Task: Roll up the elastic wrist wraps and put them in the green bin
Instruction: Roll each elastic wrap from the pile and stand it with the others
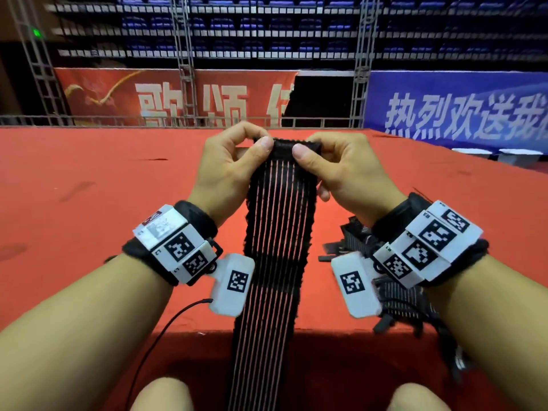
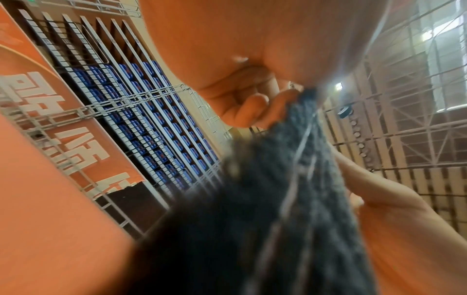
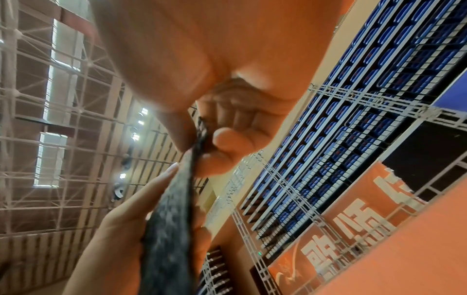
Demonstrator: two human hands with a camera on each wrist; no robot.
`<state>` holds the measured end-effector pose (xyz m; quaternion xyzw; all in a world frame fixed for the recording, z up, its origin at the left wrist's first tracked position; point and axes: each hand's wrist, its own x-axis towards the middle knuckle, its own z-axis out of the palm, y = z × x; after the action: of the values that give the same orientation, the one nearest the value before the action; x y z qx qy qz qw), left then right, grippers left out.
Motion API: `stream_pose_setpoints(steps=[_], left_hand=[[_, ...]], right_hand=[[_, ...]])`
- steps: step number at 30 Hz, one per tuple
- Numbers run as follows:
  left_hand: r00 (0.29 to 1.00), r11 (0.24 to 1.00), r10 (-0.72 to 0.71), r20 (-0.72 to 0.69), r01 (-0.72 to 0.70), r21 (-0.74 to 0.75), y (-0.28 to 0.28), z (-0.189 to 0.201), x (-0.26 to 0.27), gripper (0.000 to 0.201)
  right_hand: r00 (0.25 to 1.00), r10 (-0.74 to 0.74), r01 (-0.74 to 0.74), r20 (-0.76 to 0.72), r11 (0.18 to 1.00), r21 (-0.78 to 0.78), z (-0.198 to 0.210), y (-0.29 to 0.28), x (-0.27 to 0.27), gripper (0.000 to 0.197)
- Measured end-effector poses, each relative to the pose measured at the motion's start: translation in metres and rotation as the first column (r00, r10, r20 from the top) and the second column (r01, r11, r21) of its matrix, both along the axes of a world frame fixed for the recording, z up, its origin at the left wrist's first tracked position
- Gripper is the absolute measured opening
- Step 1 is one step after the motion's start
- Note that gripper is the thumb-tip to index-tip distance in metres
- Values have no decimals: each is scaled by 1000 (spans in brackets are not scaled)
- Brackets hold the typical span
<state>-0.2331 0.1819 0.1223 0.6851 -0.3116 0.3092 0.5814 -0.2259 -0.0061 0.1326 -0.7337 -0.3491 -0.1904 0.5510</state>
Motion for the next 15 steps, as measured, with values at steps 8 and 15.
stream_pose_setpoints(steps=[8,15], left_hand=[[912,986,82,-401,-16,166,17,-101,45,16],[821,982,123,-558,-21,186,24,-145,99,12]], right_hand=[[973,-101,35,-208,953,-301,-95,-6,59,24],[932,-215,105,-293,931,-350,-149,5,116,15]])
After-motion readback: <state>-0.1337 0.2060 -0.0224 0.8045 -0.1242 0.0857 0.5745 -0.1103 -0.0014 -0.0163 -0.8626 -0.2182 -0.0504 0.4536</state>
